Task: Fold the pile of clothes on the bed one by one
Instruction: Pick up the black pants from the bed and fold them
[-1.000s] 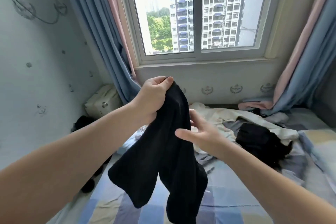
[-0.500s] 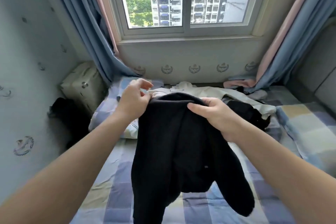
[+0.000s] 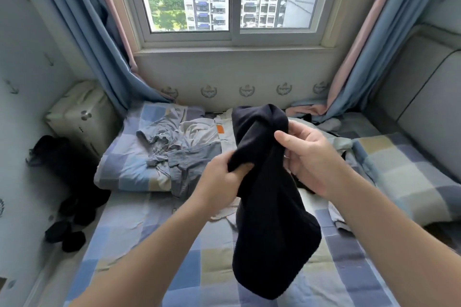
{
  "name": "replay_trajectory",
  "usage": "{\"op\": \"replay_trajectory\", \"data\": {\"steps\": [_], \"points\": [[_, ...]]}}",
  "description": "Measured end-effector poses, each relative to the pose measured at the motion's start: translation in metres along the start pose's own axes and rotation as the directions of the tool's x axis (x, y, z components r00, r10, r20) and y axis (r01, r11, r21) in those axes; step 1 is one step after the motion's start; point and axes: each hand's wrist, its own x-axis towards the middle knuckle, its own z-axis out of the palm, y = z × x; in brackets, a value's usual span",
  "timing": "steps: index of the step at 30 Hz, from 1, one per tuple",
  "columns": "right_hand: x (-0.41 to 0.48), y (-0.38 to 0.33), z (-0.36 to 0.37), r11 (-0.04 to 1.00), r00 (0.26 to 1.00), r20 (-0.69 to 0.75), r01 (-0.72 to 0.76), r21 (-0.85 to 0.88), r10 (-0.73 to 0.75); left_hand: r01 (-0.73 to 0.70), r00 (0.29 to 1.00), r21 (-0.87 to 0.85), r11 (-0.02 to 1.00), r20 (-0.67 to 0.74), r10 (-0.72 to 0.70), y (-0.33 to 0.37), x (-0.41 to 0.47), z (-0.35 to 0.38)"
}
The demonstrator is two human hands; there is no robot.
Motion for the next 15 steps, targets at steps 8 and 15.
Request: {"op": "replay_trajectory", "data": {"steps": [8, 15], "points": [[-0.026, 0.057, 0.009, 0.788, 0.995, -0.074, -0.095, -0.608, 0.063, 0.023, 0.981, -0.159, 0.987, -0.185, -0.052, 0.03, 0.014, 0.005], [0.002, 0.052, -0.008, 0.739, 0.998, -0.061, -0.034, -0.673, -0.01, 0.247, 0.947, -0.386, 0.889, -0.098, -0.306, 0.014, 0.027, -0.013]]}}
